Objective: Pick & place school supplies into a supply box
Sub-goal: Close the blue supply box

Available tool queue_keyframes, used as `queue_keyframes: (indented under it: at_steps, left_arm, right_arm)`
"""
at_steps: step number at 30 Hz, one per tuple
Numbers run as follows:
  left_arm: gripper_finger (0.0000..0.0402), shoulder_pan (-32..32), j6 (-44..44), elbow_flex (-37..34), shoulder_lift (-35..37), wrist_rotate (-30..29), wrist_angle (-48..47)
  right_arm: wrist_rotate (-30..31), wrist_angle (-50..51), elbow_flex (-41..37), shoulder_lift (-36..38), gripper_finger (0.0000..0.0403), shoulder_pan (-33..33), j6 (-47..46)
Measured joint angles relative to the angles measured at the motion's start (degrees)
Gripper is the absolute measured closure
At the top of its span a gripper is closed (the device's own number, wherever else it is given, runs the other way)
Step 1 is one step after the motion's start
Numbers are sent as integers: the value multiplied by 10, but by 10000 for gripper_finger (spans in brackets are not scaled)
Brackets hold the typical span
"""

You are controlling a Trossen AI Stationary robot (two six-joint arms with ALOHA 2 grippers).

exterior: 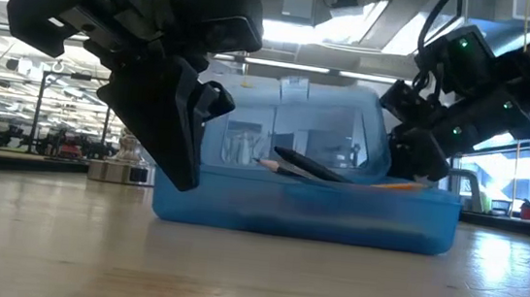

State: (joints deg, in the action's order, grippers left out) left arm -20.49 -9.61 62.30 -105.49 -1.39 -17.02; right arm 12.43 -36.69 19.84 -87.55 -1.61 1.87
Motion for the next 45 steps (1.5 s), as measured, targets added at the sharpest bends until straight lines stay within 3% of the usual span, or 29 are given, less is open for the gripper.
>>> queue_keyframes:
  at_steps: [8,20,26,45]
  left_arm:
    - [399,9,-34,0,0,6,0]
    - [399,19,-62,0,-1,-2,11]
    - [398,19,-79,-1,-3,-8,36]
    - [376,19,-98,-1,-2,-9,55]
  right_arm:
    - [-63,1,0,5,279,0,-11]
    - [-177,9,1,116,279,0,-86]
    - [-249,12,1,131,279,3,-148]
    - [-251,26,1,127,279,19,-149]
